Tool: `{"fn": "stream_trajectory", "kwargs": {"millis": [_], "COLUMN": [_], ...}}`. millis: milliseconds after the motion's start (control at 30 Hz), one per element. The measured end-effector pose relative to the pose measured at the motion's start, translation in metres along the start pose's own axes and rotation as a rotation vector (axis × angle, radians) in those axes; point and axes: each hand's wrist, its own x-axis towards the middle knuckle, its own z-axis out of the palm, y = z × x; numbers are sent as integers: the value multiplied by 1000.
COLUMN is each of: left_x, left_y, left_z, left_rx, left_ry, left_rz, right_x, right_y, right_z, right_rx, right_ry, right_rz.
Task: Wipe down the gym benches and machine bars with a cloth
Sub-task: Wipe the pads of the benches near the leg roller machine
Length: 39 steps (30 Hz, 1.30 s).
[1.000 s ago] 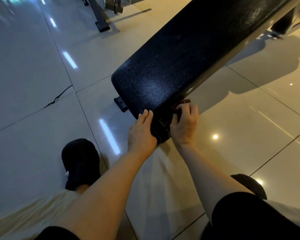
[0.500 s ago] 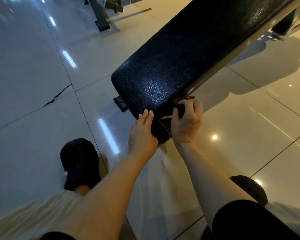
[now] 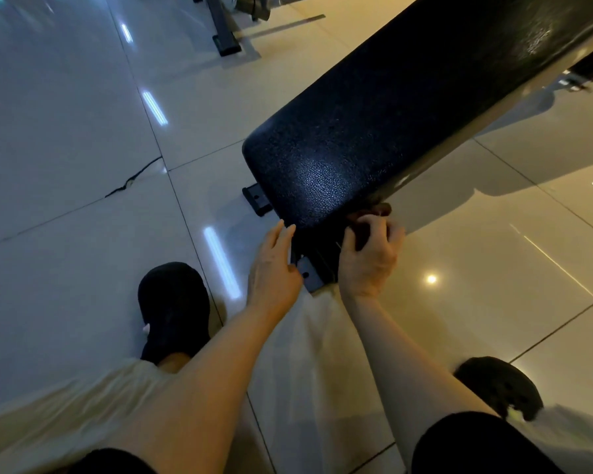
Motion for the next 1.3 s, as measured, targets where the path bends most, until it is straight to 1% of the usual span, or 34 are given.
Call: {"fn": "stream_trajectory", "kwargs": {"millis": [67, 167, 200, 233, 333, 367, 400, 467, 533, 567, 600, 633, 700, 733, 767, 800, 900, 933, 967, 1000, 1033, 1067, 1133, 1200, 1233, 1300], "left_x": [-3, -8, -8, -7, -5, -6, -6, -9, -12, -12, -13, -12, -8, -6, -3, -1, 6, 8, 11, 14, 15, 16, 21, 26, 29, 30], "left_y": [-6, -7, -7, -7, -9, -10, -11, -12, -10, -8, -5, -1, 8, 12, 16, 20, 27, 30, 32, 35, 37, 40, 45, 51, 54, 62], "left_z": [0, 0, -1, -1, -3, -3, -2, -2, -1, 0, 1, 3, 6, 8, 10, 12, 17, 18, 19, 20, 22, 24, 27, 29, 30, 30], "left_rx": [-19, -36, -40, -43, -53, -52, -48, -36, -30, -24, -16, -11, -3, 6, 12, 17, 50, 60, 68, 76, 83, 88, 96, 104, 111, 137], "left_ry": [-38, -76, -80, -76, -71, -77, -83, -88, -80, -66, -49, -36, -32, -30, -27, -24, -21, -19, -15, -12, -13, -13, -10, -19, -30, -60], "left_rz": [-18, -13, -12, -12, -25, -24, -21, -18, -17, -7, 12, 35, 80, 102, 125, 142, 172, 189, 206, 215, 217, 223, 253, 247, 238, 234], "right_x": [-12, -42, -48, -47, -31, -27, -26, -29, -28, -24, -17, -9, 13, 22, 30, 34, 34, 37, 42, 48, 54, 57, 56, 52, 54, 63], "right_y": [-3, 3, 5, 4, -5, -8, -10, -10, -7, -6, -5, -6, -11, -14, -16, -18, -8, 0, 8, 15, 20, 22, 14, 7, 8, 18], "right_z": [7, 5, 2, 1, 1, 2, 2, 2, -2, -5, -7, -10, -15, -16, -15, -13, -6, -7, -9, -13, -17, -21, -22, -17, -17, -24], "right_rx": [31, 10, 2, 9, 49, 52, 50, 38, 6, -21, -51, -68, -56, -14, 35, 66, 48, 33, 25, 20, 12, 10, 33, 39, 23, -68], "right_ry": [-73, -367, -387, -340, -76, -55, -85, -222, -363, -390, -360, -284, -57, 35, 84, 84, -9, -29, -44, -55, -43, -6, 54, -1, -65, -202], "right_rz": [-14, -89, -107, -104, -57, -68, -93, -123, -44, 14, 66, 124, 238, 261, 238, 185, 9, -15, 10, 81, 142, 141, 8, -85, -56, 158]}}
